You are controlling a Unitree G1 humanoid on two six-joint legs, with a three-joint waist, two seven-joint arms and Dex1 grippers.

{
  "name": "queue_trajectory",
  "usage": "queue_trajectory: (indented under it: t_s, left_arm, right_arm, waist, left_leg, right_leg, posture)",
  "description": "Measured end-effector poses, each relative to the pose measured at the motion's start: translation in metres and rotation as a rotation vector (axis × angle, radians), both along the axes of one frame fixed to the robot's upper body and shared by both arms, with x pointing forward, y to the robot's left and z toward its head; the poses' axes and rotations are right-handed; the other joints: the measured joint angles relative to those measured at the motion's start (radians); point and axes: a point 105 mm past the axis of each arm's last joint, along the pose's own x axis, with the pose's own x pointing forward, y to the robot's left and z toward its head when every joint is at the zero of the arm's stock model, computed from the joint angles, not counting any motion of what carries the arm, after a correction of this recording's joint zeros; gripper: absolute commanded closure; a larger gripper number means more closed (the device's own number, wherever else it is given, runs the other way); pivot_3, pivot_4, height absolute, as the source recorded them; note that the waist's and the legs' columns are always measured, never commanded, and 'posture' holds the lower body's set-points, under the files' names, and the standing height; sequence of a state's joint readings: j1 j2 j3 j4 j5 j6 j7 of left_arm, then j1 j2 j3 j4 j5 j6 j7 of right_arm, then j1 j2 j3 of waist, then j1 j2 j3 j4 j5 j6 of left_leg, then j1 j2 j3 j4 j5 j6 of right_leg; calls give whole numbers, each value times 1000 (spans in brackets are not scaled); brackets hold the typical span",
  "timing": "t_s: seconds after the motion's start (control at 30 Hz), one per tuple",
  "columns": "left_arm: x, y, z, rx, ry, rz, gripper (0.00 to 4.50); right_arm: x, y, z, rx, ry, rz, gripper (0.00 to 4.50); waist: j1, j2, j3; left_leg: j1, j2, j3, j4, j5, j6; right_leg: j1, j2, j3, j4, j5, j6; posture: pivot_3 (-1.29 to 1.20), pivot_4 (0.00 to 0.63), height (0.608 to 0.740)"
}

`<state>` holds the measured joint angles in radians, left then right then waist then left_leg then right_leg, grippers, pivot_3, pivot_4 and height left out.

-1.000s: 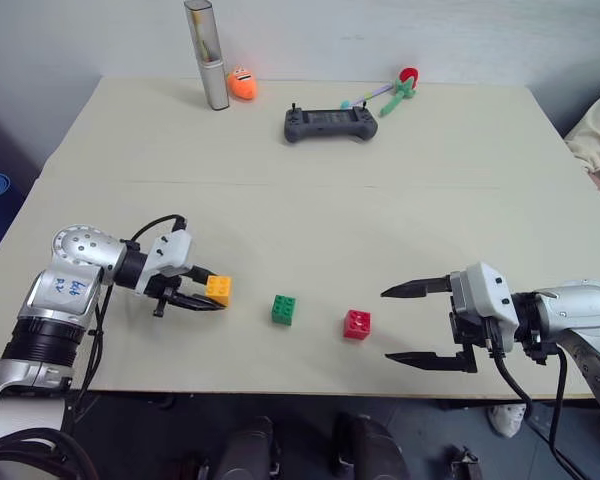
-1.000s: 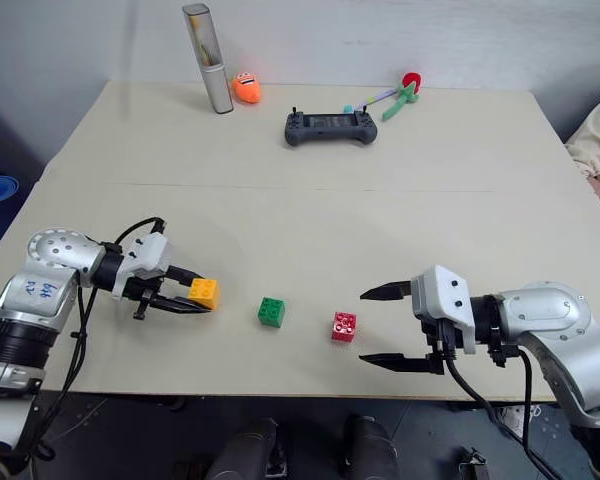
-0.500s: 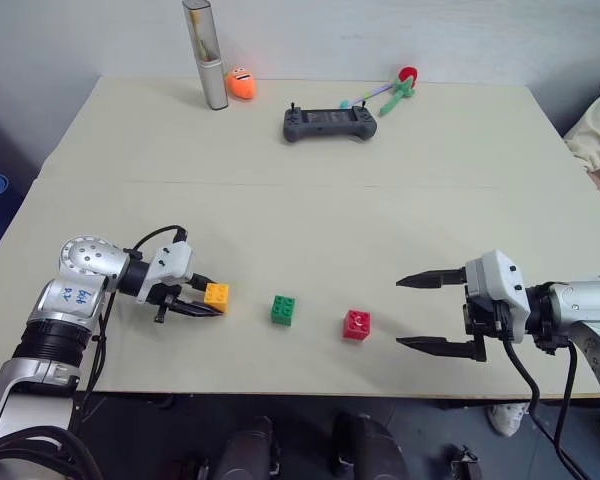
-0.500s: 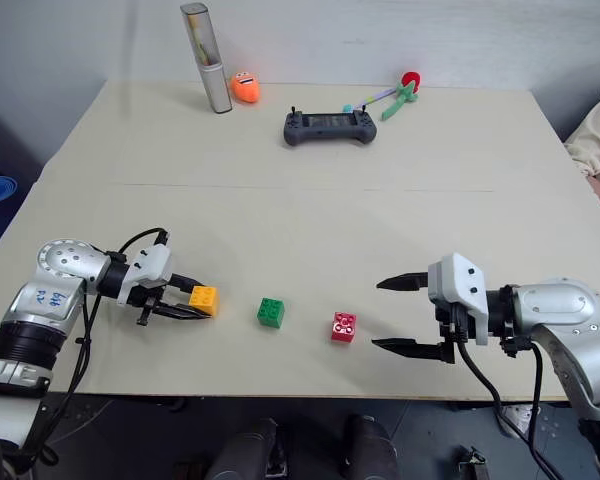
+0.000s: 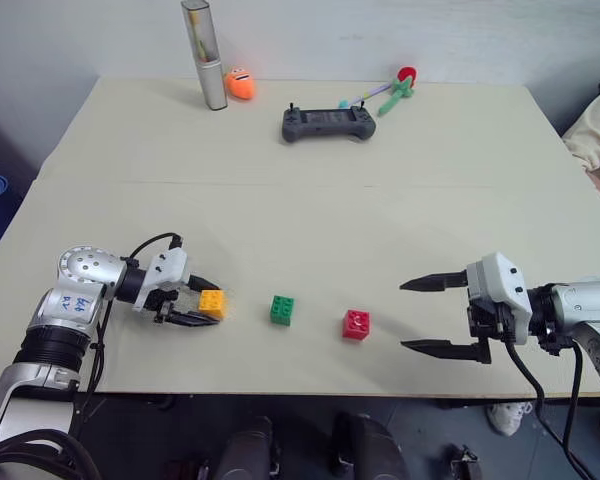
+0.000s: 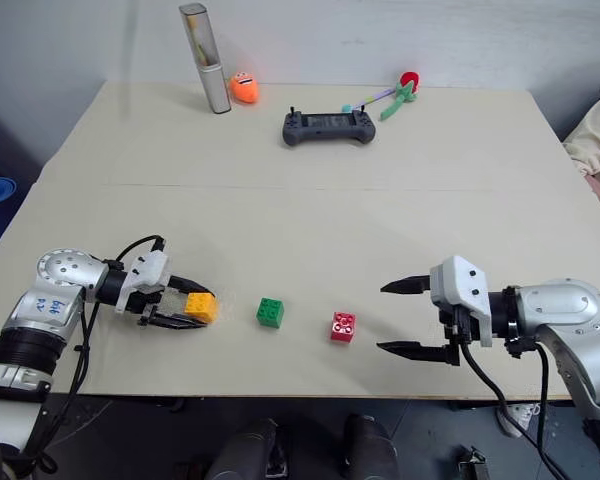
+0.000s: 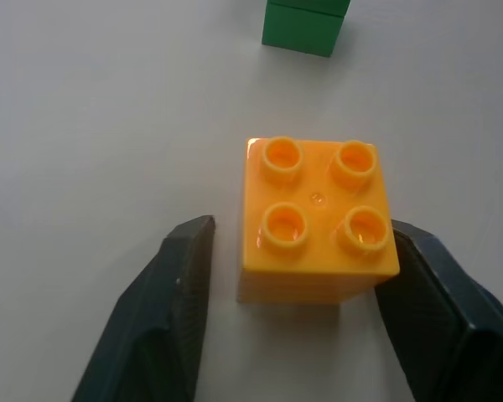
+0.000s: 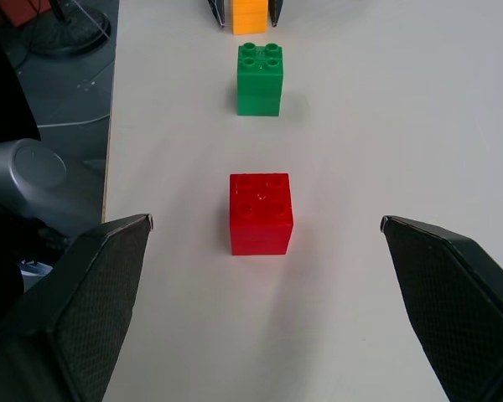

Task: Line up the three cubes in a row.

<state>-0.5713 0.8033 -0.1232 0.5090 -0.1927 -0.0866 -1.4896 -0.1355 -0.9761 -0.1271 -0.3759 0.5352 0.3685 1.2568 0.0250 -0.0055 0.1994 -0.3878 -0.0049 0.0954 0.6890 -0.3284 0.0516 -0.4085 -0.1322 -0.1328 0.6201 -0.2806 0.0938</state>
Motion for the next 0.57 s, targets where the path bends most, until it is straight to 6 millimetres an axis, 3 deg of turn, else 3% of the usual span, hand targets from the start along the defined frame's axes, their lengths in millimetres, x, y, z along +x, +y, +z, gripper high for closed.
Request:
queue_trajectory:
  t_s: [0.1,0.2,0.37,0.47,0.57]
  left_arm:
    - [-4,6,1,14,-2,4,42]
    - [-11,29,8,52,14,70,42]
    - [-25,56,48,62,7,184,42]
    - [-39,71,60,71,20,239,42]
    - [-49,73,69,40,37,263,42]
  right_arm:
    - [1,-6,-3,-5,16,-4,0]
    - [3,-19,-4,-38,49,-18,0]
    - [0,-46,13,-88,46,-39,0]
    - [-6,-58,16,-98,78,-36,0]
    - [-7,-64,14,-89,99,-45,0]
  waist:
    - [-2,0,0]
    - [-6,0,0]
    - [-7,0,0]
    - [-6,0,0]
    - [-3,1,0]
  left_leg:
    - [0,0,0,0,0,0]
    - [0,1,0,0,0,-1]
    - [0,1,0,0,-1,-1]
    - [0,2,0,0,-1,-1]
    - [0,2,0,0,-1,-1]
  right_leg:
    - [0,-1,0,0,0,0]
    - [-1,-1,0,0,0,0]
    - [0,-2,1,-1,0,0]
    - [0,-3,2,-1,0,0]
    - [0,-4,2,-1,0,0]
  posture:
    - [0,150,740]
    - [0,150,740]
    - [0,150,740]
    - [0,150,740]
    - [0,150,740]
